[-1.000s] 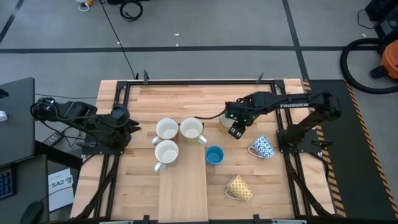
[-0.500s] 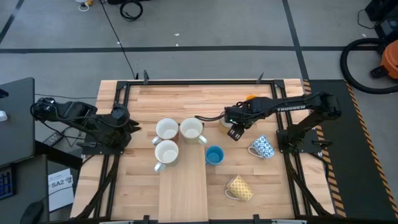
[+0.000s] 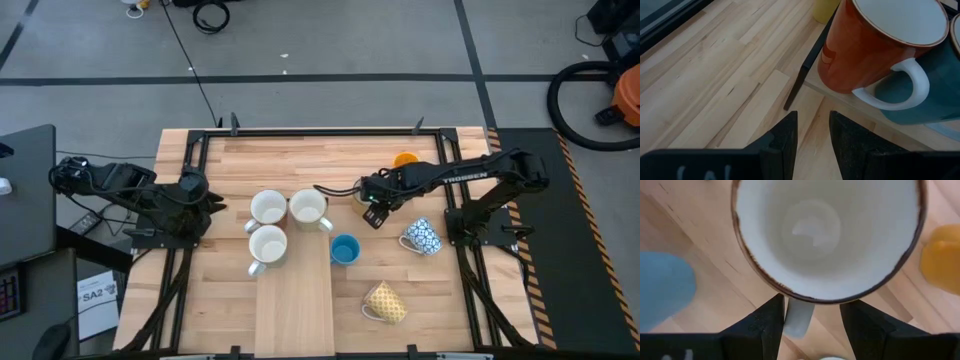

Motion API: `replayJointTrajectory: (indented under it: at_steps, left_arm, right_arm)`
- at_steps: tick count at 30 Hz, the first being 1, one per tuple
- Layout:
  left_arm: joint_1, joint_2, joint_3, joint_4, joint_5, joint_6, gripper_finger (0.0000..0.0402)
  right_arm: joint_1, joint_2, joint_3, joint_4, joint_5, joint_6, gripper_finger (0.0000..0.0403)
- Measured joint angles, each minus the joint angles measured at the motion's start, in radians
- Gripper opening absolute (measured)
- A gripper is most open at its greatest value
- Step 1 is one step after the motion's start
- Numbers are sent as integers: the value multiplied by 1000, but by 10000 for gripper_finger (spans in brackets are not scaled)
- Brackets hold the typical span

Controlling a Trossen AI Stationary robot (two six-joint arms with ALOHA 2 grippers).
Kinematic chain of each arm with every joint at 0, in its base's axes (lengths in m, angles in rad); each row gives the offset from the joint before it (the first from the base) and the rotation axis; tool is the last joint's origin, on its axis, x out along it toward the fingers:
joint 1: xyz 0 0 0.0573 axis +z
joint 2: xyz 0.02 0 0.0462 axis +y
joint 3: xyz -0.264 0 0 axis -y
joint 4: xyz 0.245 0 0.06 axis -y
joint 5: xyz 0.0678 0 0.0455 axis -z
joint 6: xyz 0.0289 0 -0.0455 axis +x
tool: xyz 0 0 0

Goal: Place coffee mugs
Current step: Put the left yellow mug on the shelf aligned with the green mug

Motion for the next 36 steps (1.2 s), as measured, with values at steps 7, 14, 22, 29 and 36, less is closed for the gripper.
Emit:
replayJointTrajectory:
  at_steps: [7, 14, 22, 29, 36]
  left_arm:
    - [0, 0, 0, 0, 0, 0, 119]
    - [0, 0, 0, 0, 0, 0, 119]
    - [0, 0, 0, 0, 0, 0, 119]
    - [0, 0, 0, 0, 0, 0, 119]
    - [0, 0, 0, 0, 0, 0, 119]
  right_arm:
    - [0, 0, -29, 22, 15, 41, 185]
    - [0, 0, -29, 42, 53, 42, 150]
    - [0, 0, -29, 42, 54, 51, 80]
    - [1, 0, -25, 39, 54, 50, 79]
    - [30, 1, 60, -5, 36, 41, 79]
